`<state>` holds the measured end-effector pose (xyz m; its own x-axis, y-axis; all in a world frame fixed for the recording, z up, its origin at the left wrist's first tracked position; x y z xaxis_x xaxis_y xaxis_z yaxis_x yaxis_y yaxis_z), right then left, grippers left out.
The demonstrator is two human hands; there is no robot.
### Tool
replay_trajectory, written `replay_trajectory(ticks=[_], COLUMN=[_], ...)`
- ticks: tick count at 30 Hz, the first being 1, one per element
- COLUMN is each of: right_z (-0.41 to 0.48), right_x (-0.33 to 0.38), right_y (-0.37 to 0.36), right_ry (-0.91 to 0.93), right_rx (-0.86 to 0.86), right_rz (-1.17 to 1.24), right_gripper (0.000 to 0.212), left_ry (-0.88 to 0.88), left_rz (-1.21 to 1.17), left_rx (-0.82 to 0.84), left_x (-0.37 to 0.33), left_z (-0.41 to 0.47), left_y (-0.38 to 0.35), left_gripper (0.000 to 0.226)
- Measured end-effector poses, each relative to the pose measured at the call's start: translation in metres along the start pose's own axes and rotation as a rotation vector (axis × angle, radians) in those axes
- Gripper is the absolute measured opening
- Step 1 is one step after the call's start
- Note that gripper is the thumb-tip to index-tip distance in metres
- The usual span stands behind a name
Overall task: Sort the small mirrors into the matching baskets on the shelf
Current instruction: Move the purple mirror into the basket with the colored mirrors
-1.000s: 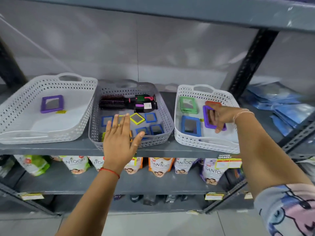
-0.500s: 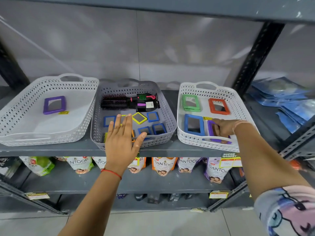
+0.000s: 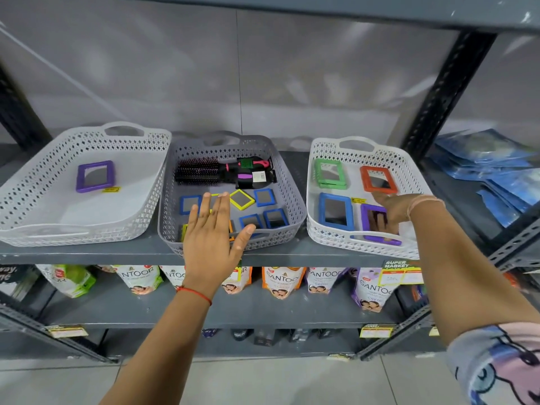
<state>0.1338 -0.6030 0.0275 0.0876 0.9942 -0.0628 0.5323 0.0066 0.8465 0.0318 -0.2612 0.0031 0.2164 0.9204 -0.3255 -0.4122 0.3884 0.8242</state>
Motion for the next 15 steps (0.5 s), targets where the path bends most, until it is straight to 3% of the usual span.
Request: replay_trajectory(ticks=[3, 10, 15], right_z=[-0.009, -0.017, -0.025], right_x=[0.015, 0.091, 0.180], right_y=[0.020, 0.061, 0.072], right_ry=[0.084, 0.464, 0.739], right_rx=[-0.081, -0.470, -0.565], right_rz=[0.028, 0.135, 0.132], right_gripper=[0.103, 0.086, 0.086], left_ry=[-0.008, -0.033, 0.030], left_rz=[-0.009, -0.053, -0.046], left_rx=[-0.009, -0.060, -0.109], left_x=[-0.001, 0.010, 0.041], left_z=[0.000, -0.005, -0.005], left_y=[0.001, 0.013, 0.033], left_gripper=[0.085, 0.081, 0.083])
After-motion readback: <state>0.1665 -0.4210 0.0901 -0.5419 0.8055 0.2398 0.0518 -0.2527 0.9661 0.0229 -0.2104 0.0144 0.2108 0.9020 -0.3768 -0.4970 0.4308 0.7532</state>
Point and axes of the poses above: each hand's wrist, its own z-axis towards the middle knuckle, its own y-axis out of the back of the hand, x = y × z, the point moved 3 cm from there along z, towards the middle knuckle, and after that the axes turned 3 degrees about -z, right-handed, at the moved point
